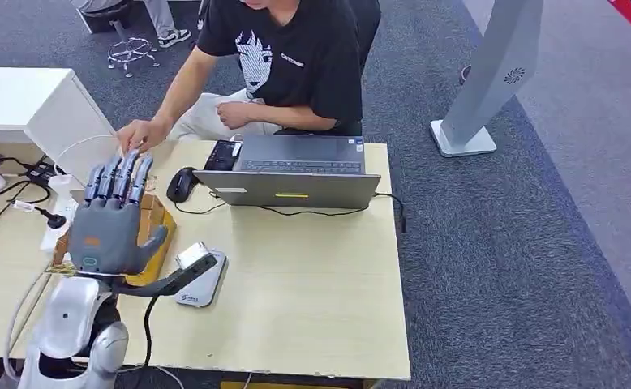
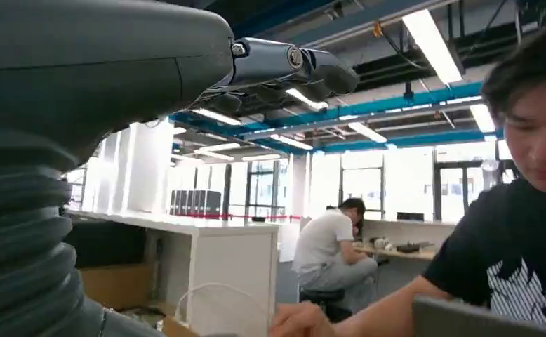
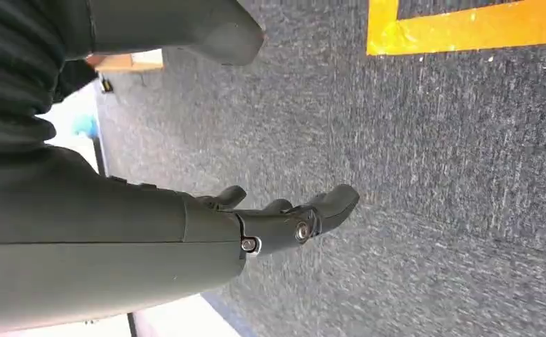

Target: Pass the card to the sensor for recognition and then transmit it.

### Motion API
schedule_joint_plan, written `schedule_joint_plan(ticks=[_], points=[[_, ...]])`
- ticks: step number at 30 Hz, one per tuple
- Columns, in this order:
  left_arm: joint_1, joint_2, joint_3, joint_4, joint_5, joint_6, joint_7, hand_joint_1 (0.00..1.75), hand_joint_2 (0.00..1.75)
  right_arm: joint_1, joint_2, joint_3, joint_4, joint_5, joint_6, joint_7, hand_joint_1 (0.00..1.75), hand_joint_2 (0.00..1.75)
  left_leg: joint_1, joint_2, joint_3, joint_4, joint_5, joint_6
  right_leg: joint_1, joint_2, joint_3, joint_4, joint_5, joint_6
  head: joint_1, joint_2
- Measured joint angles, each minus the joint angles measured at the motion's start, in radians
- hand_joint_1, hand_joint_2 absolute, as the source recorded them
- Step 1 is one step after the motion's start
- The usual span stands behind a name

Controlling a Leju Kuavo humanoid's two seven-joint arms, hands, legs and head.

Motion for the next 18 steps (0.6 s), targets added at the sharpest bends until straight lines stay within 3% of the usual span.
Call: schedule_joint_plan(ticks=[8, 13, 18], points=[[0.106, 0.011, 0.000, -0.058, 0.008, -0.031, -0.021, 0.00, 1.75, 0.001, 0.005, -0.025, 0.000, -0.015, -0.002, 0.013, 0.00, 1.75, 0.000, 0.000, 0.000, 0.000, 0.000, 0.000, 0.000, 0.000, 0.000, 0.000, 0.000, 0.000, 0.000, 0.000], [0.185, 0.039, 0.000, -0.110, -0.006, -0.043, 0.040, 0.00, 1.75, 0.000, 0.007, -0.036, 0.000, -0.018, -0.005, 0.021, 0.00, 1.75, 0.000, 0.000, 0.000, 0.000, 0.000, 0.000, 0.000, 0.000, 0.000, 0.000, 0.000, 0.000, 0.000, 0.000], [0.223, 0.052, 0.000, -0.135, -0.006, -0.044, 0.048, 0.00, 1.75, 0.000, 0.009, -0.043, 0.000, -0.018, -0.005, 0.021, 0.00, 1.75, 0.000, 0.000, 0.000, 0.000, 0.000, 0.000, 0.000, 0.000, 0.000, 0.000, 0.000, 0.000, 0.001, 0.000]])
